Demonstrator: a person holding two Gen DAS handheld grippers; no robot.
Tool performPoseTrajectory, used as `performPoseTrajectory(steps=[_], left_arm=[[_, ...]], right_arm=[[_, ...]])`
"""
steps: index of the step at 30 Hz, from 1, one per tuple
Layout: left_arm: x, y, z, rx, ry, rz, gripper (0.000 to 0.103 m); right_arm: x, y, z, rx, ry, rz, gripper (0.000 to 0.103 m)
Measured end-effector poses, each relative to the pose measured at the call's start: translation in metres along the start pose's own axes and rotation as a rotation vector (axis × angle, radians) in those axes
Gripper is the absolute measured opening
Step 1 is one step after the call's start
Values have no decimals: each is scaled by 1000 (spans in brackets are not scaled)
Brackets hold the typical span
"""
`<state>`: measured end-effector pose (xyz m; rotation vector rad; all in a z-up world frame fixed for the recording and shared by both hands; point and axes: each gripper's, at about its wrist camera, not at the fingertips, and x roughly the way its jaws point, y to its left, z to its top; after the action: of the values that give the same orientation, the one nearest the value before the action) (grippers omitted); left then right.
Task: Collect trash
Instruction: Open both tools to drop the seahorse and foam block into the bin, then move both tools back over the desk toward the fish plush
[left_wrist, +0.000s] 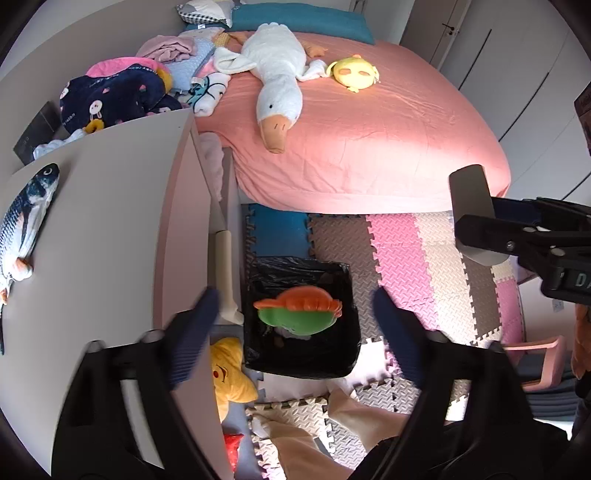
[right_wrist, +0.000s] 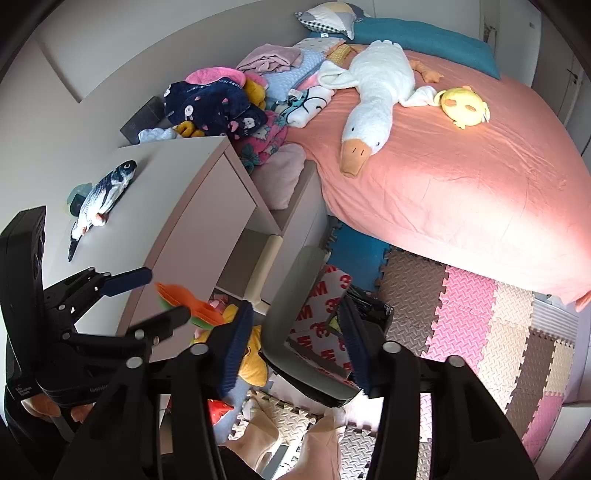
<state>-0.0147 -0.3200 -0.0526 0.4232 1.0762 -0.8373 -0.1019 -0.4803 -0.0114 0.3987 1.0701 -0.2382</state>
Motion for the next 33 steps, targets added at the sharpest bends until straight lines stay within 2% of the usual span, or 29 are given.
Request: performPoseTrajectory(steps=[2,6,20,33], left_arm=[[1,0,-1,3,3,20,97],[0,7,-1,-22,7,12,97],[2,29,-12,-80,17,17,97],[-9,83,-38,-203,21,68,97]], right_arm=[[-3,-3,2,9,-16,-8,63],[-6,-6,3,24,-30,-17,63],[9,12,1,10,5,4,64],[34,66,9,-83,48,69,64]])
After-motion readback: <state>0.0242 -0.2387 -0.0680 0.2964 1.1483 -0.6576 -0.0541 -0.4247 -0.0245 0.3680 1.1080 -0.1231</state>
